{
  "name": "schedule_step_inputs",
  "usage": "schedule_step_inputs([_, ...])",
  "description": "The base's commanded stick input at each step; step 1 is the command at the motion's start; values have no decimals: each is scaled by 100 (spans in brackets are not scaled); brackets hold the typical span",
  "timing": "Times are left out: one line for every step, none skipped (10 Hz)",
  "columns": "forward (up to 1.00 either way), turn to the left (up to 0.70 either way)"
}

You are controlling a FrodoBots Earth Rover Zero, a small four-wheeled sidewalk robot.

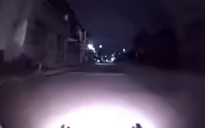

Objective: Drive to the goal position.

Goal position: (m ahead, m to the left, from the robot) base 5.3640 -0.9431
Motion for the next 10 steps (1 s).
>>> schedule_step_inputs([100, 0])
schedule_step_inputs([100, 0])
schedule_step_inputs([100, 0])
schedule_step_inputs([100, 0])
schedule_step_inputs([100, 0])
schedule_step_inputs([100, 0])
schedule_step_inputs([100, -11])
schedule_step_inputs([100, -40])
schedule_step_inputs([100, -38])
schedule_step_inputs([100, -10])
